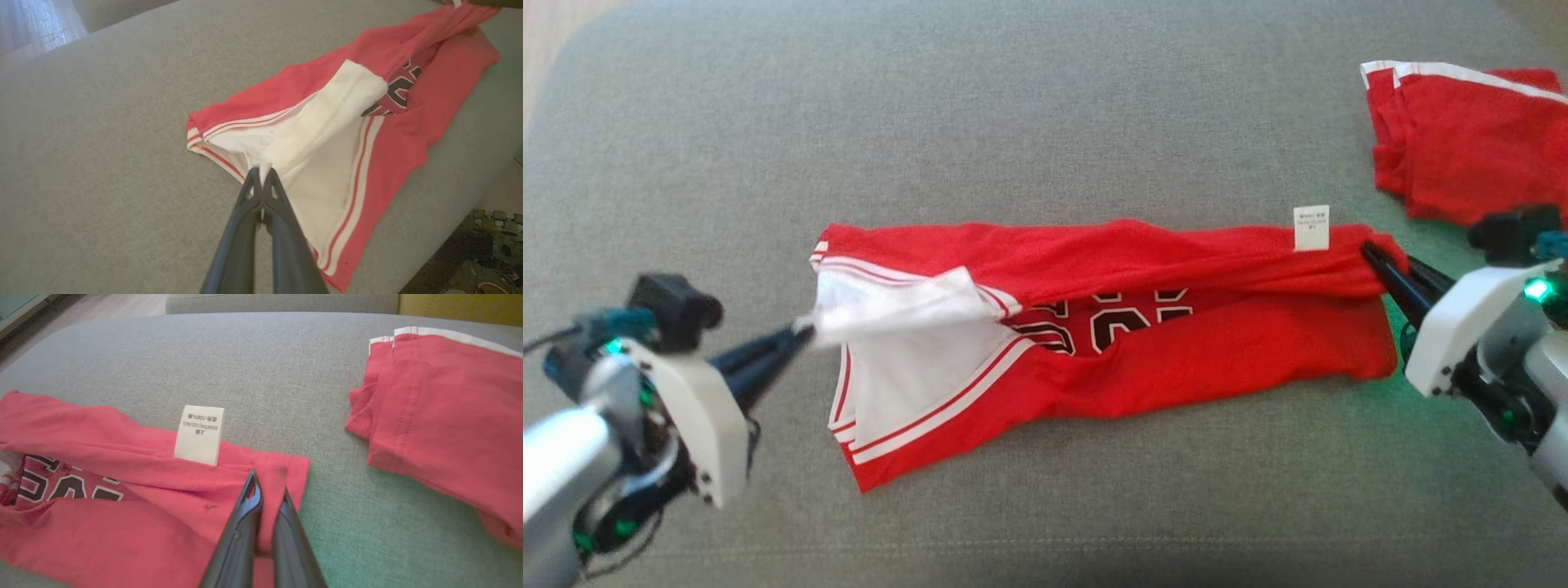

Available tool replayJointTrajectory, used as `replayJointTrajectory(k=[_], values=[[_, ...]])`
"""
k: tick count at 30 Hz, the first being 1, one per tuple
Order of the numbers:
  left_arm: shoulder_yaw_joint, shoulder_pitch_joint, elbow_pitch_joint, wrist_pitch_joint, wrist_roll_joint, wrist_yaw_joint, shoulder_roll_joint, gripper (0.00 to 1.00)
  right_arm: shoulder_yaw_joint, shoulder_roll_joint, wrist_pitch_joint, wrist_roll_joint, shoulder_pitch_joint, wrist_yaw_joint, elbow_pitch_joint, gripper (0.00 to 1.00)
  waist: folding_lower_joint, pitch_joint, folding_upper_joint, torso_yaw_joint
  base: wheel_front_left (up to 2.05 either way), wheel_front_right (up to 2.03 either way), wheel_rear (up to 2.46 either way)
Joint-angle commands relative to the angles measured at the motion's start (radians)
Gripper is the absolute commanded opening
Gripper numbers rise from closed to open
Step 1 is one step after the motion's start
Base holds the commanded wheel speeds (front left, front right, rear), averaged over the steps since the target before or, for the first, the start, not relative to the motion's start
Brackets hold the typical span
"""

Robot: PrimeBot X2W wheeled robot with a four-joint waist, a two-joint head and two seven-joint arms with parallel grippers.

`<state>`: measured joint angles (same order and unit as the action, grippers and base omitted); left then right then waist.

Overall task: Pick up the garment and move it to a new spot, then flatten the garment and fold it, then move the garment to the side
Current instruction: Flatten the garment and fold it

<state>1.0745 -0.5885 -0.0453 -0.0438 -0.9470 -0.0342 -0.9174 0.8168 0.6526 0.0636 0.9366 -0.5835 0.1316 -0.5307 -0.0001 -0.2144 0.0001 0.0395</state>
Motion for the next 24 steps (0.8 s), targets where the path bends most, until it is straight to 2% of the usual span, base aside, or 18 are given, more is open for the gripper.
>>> replayJointTrajectory(k=[1,11,12,13,14,15,16,17,24], values=[[-0.048,-0.028,0.023,-0.001,-0.011,0.005,-0.062,0.0,-0.01,0.04,0.002,0.011,0.015,-0.001,0.024,0.0,0.0001,0.004,-0.0001,0.0,0.0,0.0,0.0],[-0.012,0.022,0.124,-0.073,-0.057,0.002,-0.11,0.0,-0.024,0.099,0.087,0.037,0.087,-0.001,0.142,0.0,0.0001,0.032,-0.0001,-0.01,0.0,0.0,0.0],[-0.01,0.026,0.127,-0.075,-0.061,0.002,-0.11,0.0,-0.027,0.104,0.102,0.043,0.097,-0.001,0.153,0.02,0.0001,0.032,-0.0001,-0.01,0.0,0.0,0.0],[-0.007,0.03,0.129,-0.078,-0.066,0.002,-0.108,0.0,-0.03,0.109,0.116,0.048,0.106,-0.001,0.162,0.73,0.0001,0.033,-0.0001,-0.011,0.0,0.0,0.0],[-0.004,0.034,0.13,-0.08,-0.069,0.003,-0.105,0.0,-0.033,0.114,0.131,0.05,0.115,-0.001,0.169,1.0,0.0001,0.034,-0.0001,-0.011,0.0,0.0,0.0],[-0.002,0.037,0.131,-0.079,-0.068,0.004,-0.102,0.23,-0.037,0.119,0.14,0.048,0.122,-0.001,0.179,1.0,0.0001,0.036,-0.0001,-0.012,0.0,0.0,0.0],[-0.002,0.04,0.13,-0.07,-0.064,0.008,-0.1,0.81,-0.044,0.125,0.139,0.037,0.125,-0.001,0.188,1.0,0.0001,0.038,-0.0001,-0.013,0.0,0.0,0.0],[-0.003,0.044,0.126,-0.062,-0.063,0.015,-0.098,1.0,-0.052,0.129,0.14,0.029,0.13,-0.001,0.194,1.0,0.0001,0.041,-0.0001,-0.015,0.0,0.0,0.0],[-0.021,0.066,0.111,-0.006,-0.067,0.049,-0.102,1.0,-0.156,0.154,0.165,-0.021,0.177,-0.001,0.189,1.0,0.0001,0.074,-0.0001,-0.016,0.0,0.0,0.0]])
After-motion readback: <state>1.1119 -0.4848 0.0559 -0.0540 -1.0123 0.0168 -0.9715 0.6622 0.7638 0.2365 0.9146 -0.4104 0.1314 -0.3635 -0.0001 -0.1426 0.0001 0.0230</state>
